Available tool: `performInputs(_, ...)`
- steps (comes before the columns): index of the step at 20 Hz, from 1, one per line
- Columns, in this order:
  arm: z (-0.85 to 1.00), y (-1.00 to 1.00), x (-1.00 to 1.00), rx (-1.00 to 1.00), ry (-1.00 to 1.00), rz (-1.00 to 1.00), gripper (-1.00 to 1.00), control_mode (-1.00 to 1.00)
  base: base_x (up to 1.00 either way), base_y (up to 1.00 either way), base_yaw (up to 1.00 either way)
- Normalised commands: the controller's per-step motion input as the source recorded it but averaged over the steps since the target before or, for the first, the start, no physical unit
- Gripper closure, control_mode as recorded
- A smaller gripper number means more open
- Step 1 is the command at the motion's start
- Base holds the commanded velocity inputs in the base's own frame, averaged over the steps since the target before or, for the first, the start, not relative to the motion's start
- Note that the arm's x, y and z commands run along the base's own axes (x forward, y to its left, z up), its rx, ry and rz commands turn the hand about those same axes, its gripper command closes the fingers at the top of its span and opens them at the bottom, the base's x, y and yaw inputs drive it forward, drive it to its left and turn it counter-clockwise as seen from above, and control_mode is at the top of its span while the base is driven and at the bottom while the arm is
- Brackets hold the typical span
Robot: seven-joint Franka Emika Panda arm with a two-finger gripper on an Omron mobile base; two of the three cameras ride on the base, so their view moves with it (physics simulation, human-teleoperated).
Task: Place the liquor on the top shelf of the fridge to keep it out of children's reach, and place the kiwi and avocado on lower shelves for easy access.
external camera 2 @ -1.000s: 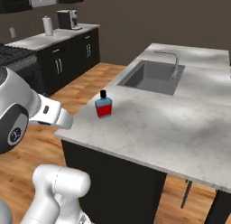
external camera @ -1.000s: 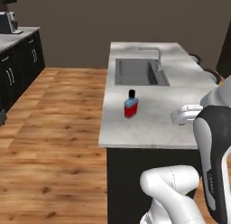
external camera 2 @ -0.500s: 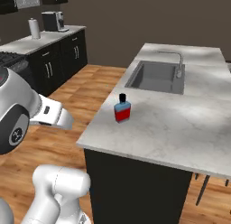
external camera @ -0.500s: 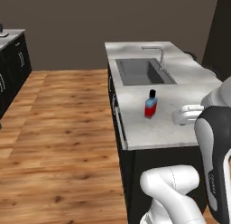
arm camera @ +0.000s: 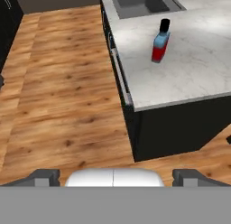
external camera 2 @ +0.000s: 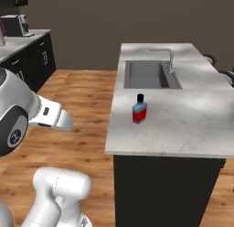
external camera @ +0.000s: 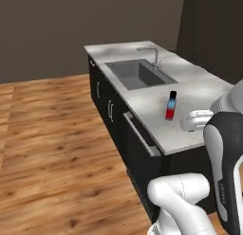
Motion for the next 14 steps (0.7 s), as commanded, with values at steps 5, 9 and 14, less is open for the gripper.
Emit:
performInputs(5, 0.00, 0.00, 0.00, 0.00, 0.00, 0.00, -1.00, 1.00, 0.44, 0.70, -0.56)
performInputs(9, 0.00, 0.00, 0.00, 0.00, 0.00, 0.00, -1.00, 1.00, 0.42, 0.80, -0.56)
performInputs(14, 0.00, 0.00, 0.00, 0.00, 0.00, 0.00, -1.00, 1.00, 0.37, 0.86, -0.55)
